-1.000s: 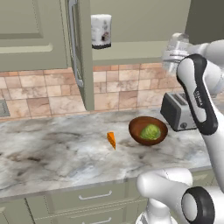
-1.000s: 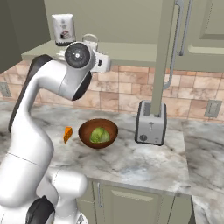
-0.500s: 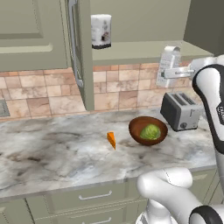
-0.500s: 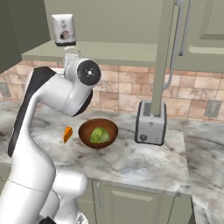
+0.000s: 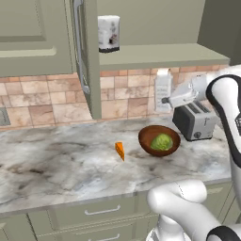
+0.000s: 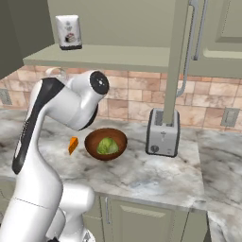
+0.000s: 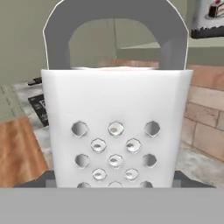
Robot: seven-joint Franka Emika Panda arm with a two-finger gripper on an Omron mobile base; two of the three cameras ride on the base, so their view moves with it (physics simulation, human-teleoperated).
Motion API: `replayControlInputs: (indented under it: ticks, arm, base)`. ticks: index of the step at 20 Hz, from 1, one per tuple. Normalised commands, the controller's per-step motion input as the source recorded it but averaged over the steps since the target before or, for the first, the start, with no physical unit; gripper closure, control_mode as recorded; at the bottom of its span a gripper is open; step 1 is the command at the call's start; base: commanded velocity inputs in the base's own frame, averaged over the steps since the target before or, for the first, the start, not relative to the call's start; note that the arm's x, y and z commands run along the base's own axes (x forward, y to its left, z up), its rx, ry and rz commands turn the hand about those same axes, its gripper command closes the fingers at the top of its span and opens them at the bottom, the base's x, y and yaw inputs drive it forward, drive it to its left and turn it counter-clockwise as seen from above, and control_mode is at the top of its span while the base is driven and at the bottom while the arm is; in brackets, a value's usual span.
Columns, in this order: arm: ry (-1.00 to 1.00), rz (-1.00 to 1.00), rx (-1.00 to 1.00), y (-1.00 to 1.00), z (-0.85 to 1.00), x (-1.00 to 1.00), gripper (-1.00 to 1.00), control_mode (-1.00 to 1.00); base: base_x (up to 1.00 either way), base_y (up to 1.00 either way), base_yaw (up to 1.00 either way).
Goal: Pick the cheese from the fridge and the cheese grater from the cabinet and place them next to the salad bowl.
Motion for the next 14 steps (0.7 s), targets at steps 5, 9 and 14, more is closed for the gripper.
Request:
replayControlInputs:
  ticks: [5,9,14]
  arm:
    - [0.0,0.28,-0.05,0.41,-0.62,0.19,1.0,-1.0]
    - [0.0,0.22,0.01,0.28,-0.58,0.29,1.0,-1.0]
    - [0.05,0.19,0.02,0.25,-0.64,0.21,1.0,-1.0]
  base:
    - [0.0,0.0,0.0]
    - [0.0,0.0,0.0]
    - [0.0,0.0,0.0]
